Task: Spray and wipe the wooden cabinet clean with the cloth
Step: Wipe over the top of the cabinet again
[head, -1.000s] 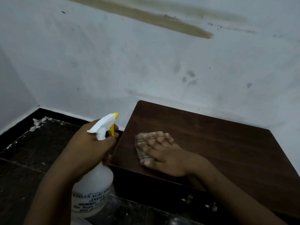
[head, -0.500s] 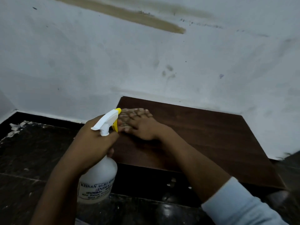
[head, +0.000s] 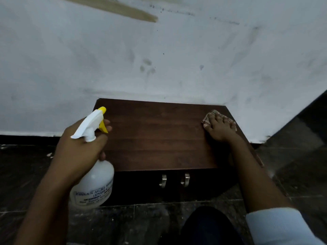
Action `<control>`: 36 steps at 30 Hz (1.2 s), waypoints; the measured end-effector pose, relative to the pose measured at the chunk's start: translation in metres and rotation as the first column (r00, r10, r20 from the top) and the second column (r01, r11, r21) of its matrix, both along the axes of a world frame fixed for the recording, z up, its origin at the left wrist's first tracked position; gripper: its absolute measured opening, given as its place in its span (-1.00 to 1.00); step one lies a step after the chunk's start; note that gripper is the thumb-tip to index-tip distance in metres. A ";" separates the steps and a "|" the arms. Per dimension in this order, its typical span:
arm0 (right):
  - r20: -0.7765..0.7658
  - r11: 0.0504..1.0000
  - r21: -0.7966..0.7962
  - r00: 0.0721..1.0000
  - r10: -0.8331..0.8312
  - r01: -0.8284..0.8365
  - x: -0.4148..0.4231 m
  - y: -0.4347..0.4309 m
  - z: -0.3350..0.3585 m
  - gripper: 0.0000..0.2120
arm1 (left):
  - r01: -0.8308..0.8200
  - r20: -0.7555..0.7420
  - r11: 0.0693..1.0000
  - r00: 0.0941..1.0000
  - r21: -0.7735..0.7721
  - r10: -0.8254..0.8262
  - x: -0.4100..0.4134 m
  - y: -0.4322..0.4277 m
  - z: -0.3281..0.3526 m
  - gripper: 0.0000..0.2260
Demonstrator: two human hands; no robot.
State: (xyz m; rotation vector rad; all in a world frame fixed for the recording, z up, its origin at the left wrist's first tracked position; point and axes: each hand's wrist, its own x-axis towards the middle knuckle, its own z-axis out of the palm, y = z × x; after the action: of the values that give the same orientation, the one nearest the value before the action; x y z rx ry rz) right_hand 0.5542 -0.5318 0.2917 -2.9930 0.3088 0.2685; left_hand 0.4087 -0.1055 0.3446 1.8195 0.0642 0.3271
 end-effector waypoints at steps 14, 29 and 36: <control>0.074 0.959 0.041 0.958 0.276 -0.279 -0.111 0.156 -0.020 -0.32 | 0.081 -0.082 0.996 0.994 0.036 -0.078 -0.001 -0.012 0.005 -0.77; 0.201 0.622 -0.228 0.589 0.783 -0.749 -0.124 0.281 -0.018 -0.29 | -0.160 0.125 0.985 0.981 0.071 0.150 -0.081 0.082 0.040 -0.76; 0.298 0.321 -0.210 0.252 0.921 -0.923 -0.167 0.371 -0.023 -0.37 | -0.256 0.055 0.966 0.965 0.018 0.255 -0.154 0.154 -0.012 -0.72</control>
State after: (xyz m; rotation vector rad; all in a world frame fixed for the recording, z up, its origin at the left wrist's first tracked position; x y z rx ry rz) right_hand 0.3872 -0.1611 0.2684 -2.6644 -1.5738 -0.2418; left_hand 0.2548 0.0487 0.3330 1.8282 0.2609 0.5601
